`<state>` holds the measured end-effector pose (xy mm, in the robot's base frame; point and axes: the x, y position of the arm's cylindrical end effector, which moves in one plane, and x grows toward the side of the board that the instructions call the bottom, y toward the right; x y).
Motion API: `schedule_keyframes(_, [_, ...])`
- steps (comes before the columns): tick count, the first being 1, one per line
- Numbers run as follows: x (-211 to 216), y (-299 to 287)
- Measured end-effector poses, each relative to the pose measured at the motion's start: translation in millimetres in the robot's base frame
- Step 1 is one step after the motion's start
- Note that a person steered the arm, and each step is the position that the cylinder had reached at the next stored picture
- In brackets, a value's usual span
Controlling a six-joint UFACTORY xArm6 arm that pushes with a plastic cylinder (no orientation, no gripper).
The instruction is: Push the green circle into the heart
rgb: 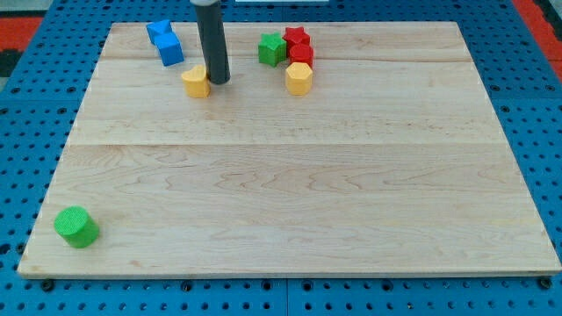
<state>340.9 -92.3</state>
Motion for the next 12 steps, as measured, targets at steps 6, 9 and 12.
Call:
schedule_keyframes(6, [178, 4])
schedule_keyframes(9, [216, -128])
schedule_keyframes(12, [263, -206])
